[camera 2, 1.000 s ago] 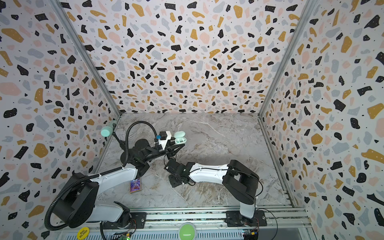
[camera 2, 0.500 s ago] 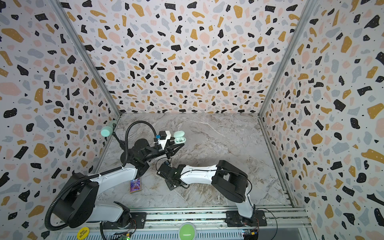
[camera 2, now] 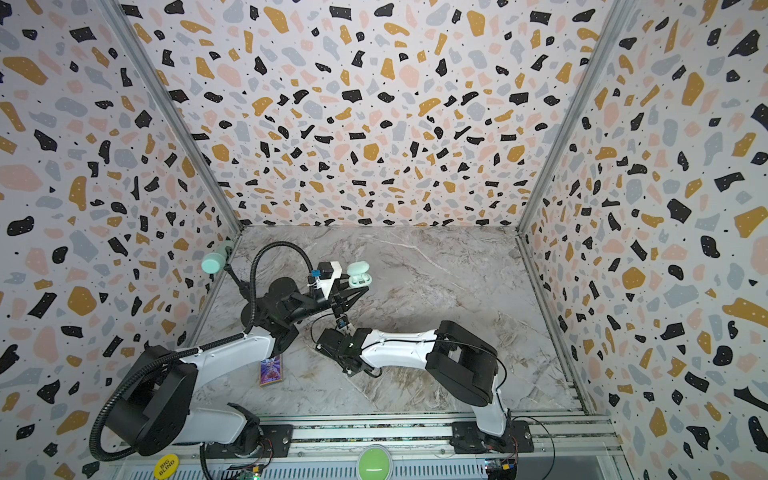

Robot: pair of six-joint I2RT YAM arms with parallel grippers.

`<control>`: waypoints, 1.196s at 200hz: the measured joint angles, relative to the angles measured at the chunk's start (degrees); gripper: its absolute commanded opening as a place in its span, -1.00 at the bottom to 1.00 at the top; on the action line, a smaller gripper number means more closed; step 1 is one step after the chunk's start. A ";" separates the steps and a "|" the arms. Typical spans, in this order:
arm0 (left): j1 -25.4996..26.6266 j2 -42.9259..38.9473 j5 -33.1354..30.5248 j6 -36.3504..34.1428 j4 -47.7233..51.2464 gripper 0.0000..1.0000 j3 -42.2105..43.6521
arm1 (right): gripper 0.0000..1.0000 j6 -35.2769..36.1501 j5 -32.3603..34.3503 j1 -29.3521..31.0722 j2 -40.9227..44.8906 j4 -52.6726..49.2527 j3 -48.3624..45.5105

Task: Insert the wireless bluetooth earbuds into the charging case

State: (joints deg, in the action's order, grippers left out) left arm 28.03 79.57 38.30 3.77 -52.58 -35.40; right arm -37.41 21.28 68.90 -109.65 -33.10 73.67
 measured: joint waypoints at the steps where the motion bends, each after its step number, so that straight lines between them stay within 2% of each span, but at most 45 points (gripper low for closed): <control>1: 0.00 0.00 0.00 0.00 0.00 -0.50 0.00 | -0.09 -0.02 0.07 0.00 0.07 -0.02 -0.02; 61: 0.00 0.07 0.15 0.11 -0.02 -0.50 0.00 | -0.08 -0.52 2.75 -1.73 4.76 -2.40 -2.82; 112: 0.00 0.59 0.17 0.17 -0.02 -0.49 0.00 | 0.01 1.07 -2.56 -2.03 8.11 2.93 -8.83; 149: 0.00 0.61 0.20 0.33 -0.02 -0.49 0.00 | 0.09 1.81 -4.87 -1.68 8.11 5.99 -9.14; 239: 0.00 1.09 0.24 0.61 -0.22 -0.49 0.00 | 0.09 2.80 -7.58 -1.33 6.19 7.34 -9.92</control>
State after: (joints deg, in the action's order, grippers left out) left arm 28.03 80.66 38.54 4.38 -52.80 -35.40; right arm -34.61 13.69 67.57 -103.46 -25.76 63.75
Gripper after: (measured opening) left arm 0.426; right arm 0.545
